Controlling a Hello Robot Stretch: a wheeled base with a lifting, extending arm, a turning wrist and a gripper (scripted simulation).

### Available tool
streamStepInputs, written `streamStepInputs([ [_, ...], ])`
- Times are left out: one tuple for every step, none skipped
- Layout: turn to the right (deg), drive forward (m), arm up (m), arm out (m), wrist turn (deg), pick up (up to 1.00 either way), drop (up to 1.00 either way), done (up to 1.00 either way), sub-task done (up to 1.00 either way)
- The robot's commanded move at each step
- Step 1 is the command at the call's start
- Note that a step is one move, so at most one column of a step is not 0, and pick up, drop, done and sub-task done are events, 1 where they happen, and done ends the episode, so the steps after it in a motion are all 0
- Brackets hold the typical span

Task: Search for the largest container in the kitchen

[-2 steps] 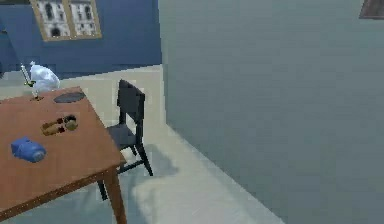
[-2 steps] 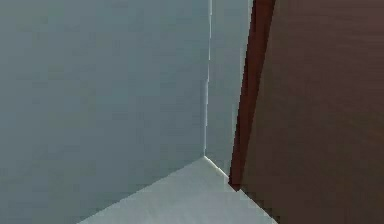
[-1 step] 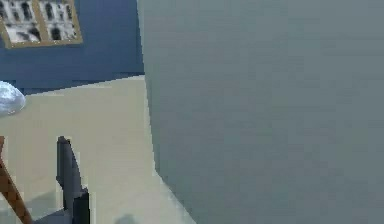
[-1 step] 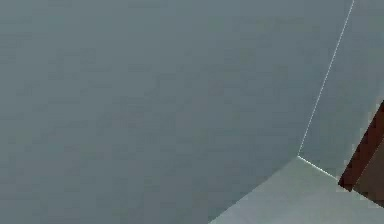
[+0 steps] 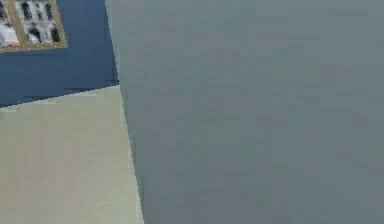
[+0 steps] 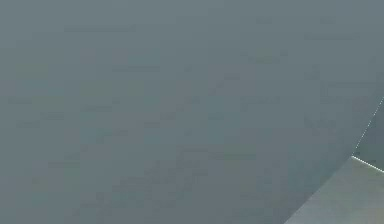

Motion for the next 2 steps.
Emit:
streamStepInputs([
  [-42.0,0.00,0.00,0.00,0.0,0.00,0.00,0.00,0.00],
  [0.0,1.00,0.00,0.00,0.0,0.00,0.00,0.00,0.00],
])
